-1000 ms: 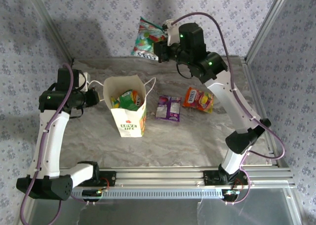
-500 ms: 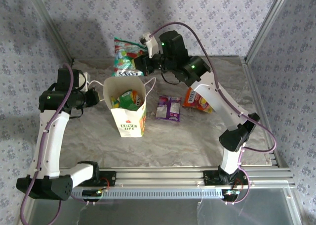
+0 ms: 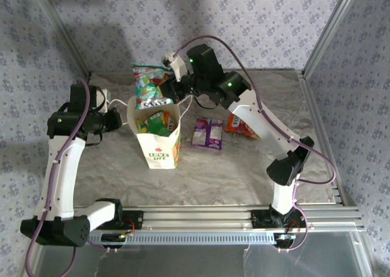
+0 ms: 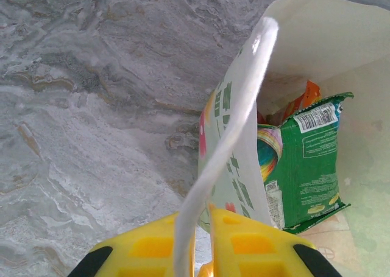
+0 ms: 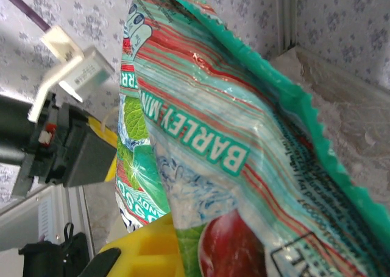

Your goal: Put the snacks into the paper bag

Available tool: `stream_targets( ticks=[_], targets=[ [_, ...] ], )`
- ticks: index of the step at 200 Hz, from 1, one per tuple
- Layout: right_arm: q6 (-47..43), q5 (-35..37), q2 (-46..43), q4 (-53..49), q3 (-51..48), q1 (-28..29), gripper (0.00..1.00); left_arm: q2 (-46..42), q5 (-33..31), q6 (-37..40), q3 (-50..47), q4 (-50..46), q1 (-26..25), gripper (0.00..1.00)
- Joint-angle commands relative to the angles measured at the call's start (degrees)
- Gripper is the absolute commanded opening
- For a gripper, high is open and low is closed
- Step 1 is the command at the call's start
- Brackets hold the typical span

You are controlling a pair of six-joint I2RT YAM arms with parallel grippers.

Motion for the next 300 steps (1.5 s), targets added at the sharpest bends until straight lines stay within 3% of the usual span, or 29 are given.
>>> stream_targets(
  ticks=[1, 169, 300],
  targets=[
    [-3.3, -1.6, 0.0, -1.9, 1.3, 1.1, 0.08, -1.0, -0.2, 0.9, 1.1, -0.6, 0.6, 0.14],
    [-8.2, 0.1, -2.0, -9.1, -3.8, 3.3, 0.08, -0.9, 1.2, -0.5, 1.7, -0.4, 0.7, 0.15],
    [-5.8, 0.7, 0.5, -8.7, -3.0, 3.8, 0.08, -1.4, 1.0, -0.3, 1.2, -0.7, 0.6, 0.15]
  ],
)
